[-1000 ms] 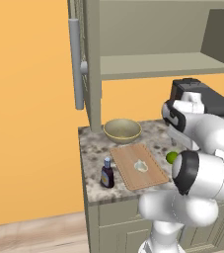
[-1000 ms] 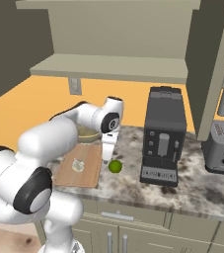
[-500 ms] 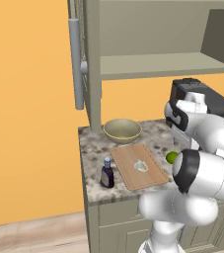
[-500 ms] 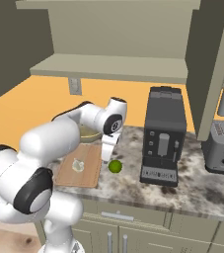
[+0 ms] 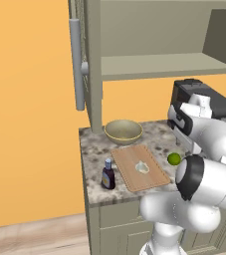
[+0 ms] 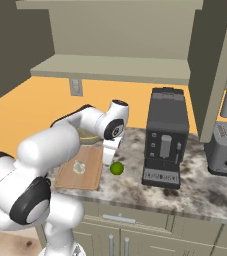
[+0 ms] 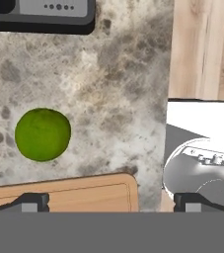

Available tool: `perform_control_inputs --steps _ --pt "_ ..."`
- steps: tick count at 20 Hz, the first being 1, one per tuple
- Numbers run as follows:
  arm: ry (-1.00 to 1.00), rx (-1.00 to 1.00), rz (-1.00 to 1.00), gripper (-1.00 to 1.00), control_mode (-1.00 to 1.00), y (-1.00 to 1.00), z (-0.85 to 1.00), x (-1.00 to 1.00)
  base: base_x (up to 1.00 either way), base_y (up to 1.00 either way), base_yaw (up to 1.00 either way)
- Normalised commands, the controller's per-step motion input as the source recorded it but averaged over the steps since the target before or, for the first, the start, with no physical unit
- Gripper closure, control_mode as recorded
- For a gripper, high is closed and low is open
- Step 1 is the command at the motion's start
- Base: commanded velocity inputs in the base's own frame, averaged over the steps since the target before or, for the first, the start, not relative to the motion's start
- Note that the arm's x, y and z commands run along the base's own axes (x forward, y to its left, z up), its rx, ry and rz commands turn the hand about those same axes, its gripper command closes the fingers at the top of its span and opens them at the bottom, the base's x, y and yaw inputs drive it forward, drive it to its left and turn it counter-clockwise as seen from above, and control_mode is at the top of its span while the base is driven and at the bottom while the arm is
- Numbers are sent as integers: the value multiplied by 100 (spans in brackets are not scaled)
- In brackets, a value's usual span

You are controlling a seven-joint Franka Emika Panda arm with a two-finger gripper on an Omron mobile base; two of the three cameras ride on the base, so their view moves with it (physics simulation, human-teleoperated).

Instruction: Open the cabinet. Place the bowl and condiment on the counter. Then place the lime and garlic on the cutting board.

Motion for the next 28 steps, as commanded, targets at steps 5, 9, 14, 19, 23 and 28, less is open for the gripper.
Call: perform_control_inputs --steps 5,9,14,19,23,28 --pt "0 0 4 -100 -100 0 0 0 0 0 0" --pt "0 0 3 -100 -100 0 0 0 0 0 0" --pt "-2 0 0 -100 -100 0 -5 0 0 0 0" --pt "-3 0 0 -100 -100 0 -17 1 0 0 0" --pt "-2 -1 0 -100 -100 0 -22 5 0 0 0" --pt "-1 -2 0 -100 -100 0 -15 6 0 0 0"
